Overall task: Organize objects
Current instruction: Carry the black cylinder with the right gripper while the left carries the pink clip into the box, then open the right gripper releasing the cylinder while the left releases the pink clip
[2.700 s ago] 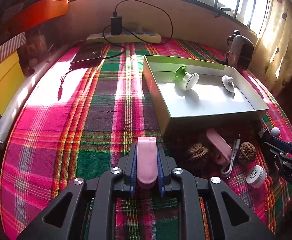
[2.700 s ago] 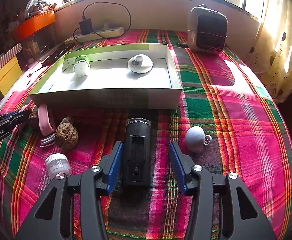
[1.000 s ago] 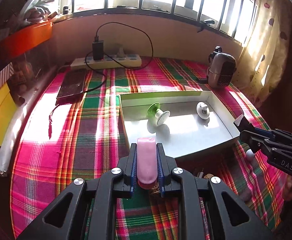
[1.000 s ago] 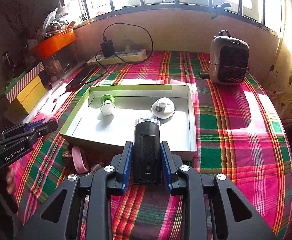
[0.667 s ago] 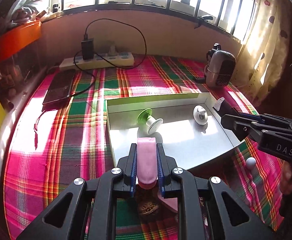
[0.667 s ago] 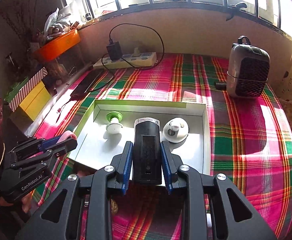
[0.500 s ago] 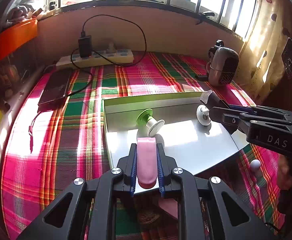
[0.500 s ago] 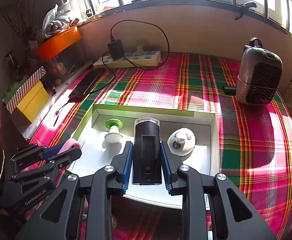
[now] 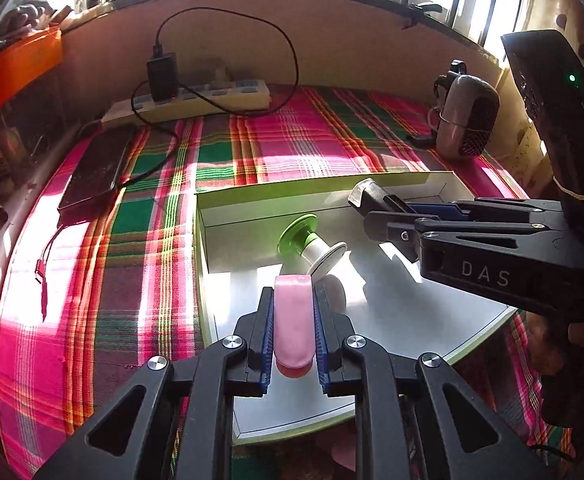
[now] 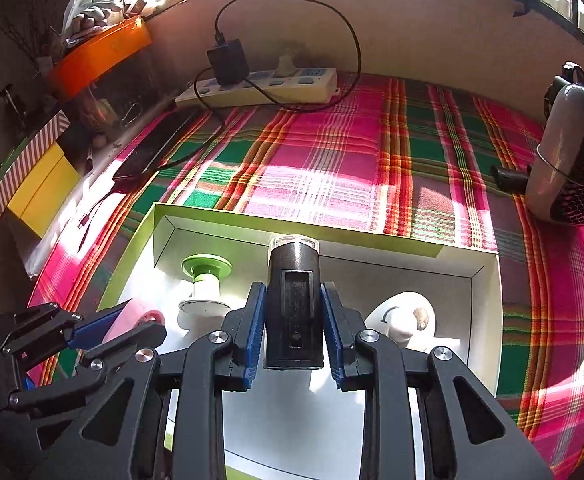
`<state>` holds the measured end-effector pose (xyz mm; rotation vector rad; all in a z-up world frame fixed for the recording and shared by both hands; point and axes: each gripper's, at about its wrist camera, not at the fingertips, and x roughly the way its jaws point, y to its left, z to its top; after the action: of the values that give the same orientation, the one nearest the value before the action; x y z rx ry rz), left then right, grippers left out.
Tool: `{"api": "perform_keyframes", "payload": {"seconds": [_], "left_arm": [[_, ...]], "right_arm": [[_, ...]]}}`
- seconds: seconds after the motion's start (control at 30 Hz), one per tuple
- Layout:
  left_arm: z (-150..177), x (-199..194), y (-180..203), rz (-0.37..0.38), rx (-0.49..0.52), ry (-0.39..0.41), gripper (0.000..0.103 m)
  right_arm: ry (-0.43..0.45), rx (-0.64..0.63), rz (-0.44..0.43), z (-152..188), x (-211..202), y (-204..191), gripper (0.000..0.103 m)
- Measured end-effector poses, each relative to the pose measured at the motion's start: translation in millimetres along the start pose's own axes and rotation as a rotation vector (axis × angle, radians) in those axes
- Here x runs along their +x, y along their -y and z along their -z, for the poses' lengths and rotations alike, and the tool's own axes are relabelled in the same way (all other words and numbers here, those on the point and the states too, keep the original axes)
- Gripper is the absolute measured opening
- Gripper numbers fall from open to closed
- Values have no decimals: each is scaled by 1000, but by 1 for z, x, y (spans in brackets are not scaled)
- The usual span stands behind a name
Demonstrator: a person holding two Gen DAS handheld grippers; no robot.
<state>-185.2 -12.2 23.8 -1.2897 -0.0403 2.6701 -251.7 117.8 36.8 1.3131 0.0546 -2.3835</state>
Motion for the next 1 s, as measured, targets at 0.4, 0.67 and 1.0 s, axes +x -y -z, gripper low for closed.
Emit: {"api": "perform_keyframes", "payload": {"seconds": [0.4,0.67,1.0], "left_arm": [[-1,13,-1,-14,5,-16,16],[-2,16,3,-28,24,-17,16],[-3,18,4,-41,34,-21,16]], "right_arm": [[-27,-5,15,1,17,0,29],[-20,-9,25,0,18,0,29],[-15,-1,26,1,18,1,29]]}}
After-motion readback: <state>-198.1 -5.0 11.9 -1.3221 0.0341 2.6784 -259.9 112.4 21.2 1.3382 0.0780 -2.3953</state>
